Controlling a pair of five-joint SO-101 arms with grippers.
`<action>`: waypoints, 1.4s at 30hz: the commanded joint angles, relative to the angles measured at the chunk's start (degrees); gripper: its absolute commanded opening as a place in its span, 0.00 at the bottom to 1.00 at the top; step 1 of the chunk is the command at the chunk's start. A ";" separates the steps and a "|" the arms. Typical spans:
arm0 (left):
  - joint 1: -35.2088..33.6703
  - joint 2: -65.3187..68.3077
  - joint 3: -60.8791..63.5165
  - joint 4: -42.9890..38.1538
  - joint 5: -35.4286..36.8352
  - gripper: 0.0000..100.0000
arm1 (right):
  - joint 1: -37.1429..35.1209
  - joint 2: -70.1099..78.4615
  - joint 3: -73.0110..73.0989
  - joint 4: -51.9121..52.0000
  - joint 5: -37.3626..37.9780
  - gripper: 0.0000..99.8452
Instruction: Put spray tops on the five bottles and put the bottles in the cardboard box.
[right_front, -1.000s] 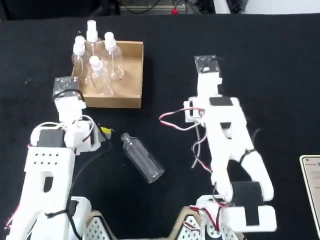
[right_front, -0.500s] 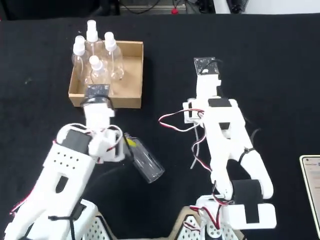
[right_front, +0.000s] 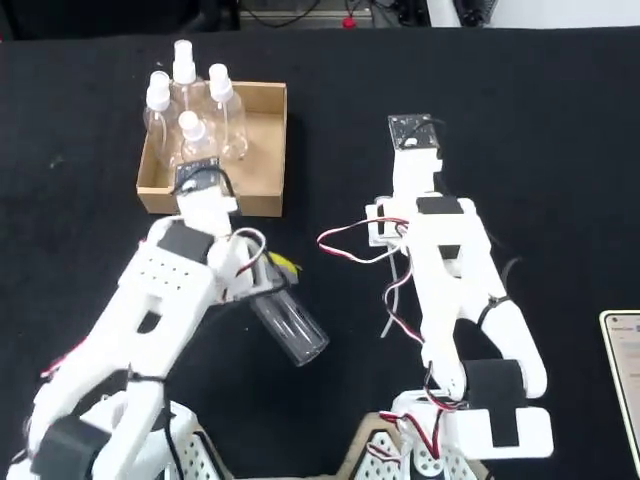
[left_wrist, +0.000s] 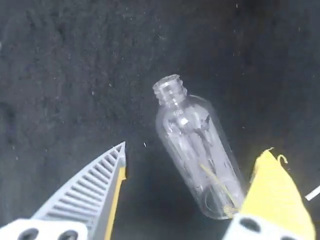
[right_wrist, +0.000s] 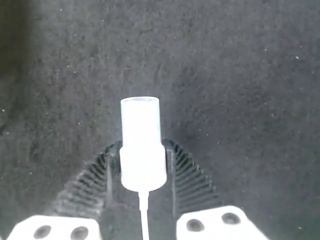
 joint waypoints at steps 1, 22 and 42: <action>3.12 4.04 -7.43 4.48 1.93 0.41 | -0.35 -0.22 -0.31 -1.14 0.26 0.01; 5.58 26.02 -8.75 -2.73 12.31 0.46 | 1.76 -0.22 -0.48 -1.05 0.26 0.01; 4.62 27.43 -8.66 -3.25 6.24 0.20 | 1.76 -0.13 -0.31 -1.05 0.26 0.01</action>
